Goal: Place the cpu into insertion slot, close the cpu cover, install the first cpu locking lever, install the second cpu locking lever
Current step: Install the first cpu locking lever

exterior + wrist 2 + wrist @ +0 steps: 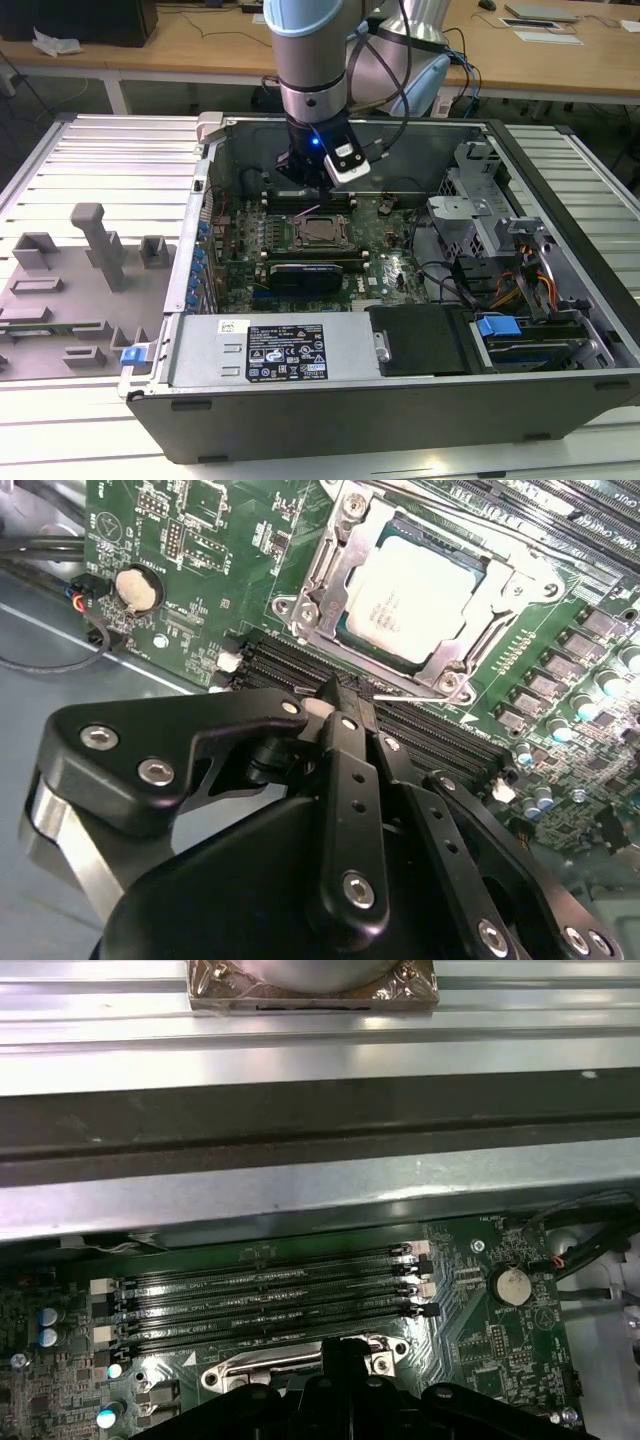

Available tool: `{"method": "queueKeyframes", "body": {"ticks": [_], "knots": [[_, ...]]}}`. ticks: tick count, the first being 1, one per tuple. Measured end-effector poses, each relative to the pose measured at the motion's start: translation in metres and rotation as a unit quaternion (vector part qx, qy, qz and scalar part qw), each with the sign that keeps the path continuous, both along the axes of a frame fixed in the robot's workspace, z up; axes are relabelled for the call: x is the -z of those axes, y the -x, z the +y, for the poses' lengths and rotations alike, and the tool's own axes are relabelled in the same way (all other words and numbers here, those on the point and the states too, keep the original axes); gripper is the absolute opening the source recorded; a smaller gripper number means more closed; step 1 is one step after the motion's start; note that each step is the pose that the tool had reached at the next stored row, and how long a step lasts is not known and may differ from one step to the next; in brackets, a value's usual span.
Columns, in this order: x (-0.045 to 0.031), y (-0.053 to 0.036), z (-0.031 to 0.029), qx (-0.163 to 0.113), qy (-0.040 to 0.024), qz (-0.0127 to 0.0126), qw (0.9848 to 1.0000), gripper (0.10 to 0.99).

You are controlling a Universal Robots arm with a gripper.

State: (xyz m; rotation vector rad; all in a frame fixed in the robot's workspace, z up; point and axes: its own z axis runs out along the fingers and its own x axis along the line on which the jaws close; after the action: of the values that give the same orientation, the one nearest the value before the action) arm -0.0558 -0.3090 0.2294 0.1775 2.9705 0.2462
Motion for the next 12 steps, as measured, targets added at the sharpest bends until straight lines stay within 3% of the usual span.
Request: {"method": "queueKeyframes", "body": {"ticks": [6, 7, 9, 12], "knots": [[0.0048, 0.0, 0.0057, 0.008, 0.0075, 0.0, 0.9999, 0.106], [0.0051, 0.0, 0.0069, 0.008, 0.0102, 0.0, 0.9999, 0.106], [0.0068, 0.0, 0.0111, 0.009, 0.0213, -0.0001, 0.9997, 0.106], [0.0093, 0.0, 0.014, 0.011, 0.0236, -0.0015, 0.9997, 0.106]]}}
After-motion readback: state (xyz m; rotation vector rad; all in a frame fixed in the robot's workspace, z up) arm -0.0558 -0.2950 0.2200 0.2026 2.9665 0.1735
